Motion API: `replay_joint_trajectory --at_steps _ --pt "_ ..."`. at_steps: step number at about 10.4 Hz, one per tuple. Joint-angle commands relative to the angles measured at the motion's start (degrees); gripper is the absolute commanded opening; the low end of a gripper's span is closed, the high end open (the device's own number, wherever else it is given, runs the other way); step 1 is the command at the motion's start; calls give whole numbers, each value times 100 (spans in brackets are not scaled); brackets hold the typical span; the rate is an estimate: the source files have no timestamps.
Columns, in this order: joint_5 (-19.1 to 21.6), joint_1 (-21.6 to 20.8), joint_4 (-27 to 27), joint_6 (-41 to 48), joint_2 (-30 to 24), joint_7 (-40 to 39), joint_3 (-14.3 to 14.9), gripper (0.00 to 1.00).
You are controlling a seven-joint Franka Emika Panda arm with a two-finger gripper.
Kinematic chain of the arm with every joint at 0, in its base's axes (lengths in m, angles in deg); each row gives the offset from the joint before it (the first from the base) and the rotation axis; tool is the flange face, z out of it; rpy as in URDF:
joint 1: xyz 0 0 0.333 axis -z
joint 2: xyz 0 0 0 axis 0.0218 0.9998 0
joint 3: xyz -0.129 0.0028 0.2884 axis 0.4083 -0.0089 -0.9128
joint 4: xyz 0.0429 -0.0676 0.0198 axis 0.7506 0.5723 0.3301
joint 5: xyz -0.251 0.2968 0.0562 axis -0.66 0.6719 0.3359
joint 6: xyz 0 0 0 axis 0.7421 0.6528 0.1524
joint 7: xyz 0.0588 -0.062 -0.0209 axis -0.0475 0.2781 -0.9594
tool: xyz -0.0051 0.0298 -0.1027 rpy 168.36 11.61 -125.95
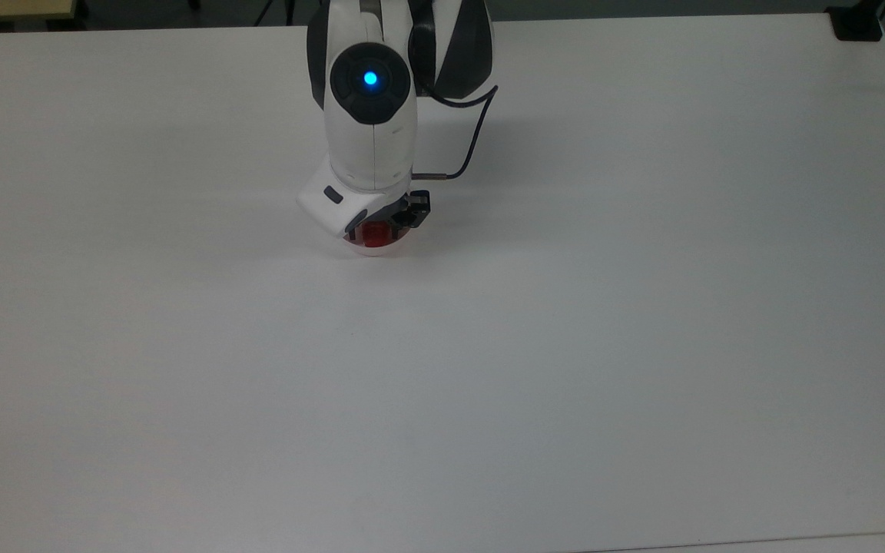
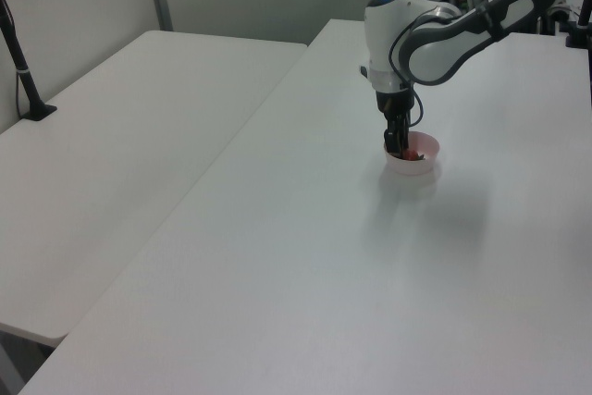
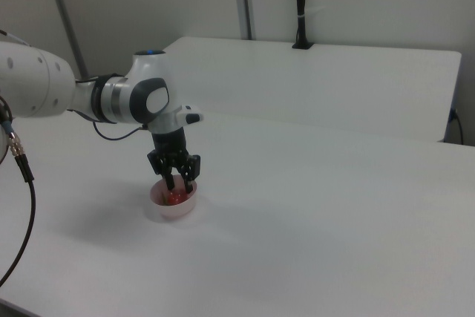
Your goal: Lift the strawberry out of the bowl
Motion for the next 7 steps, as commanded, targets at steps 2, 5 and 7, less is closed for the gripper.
replay_joint_trajectory --at_steps 2,5,7 --pt "-67 23 131 18 -321 81 -7 55" --pt "-49 40 332 -8 -294 247 -7 69" --pt "-14 110 413 -44 -294 1087 -7 75"
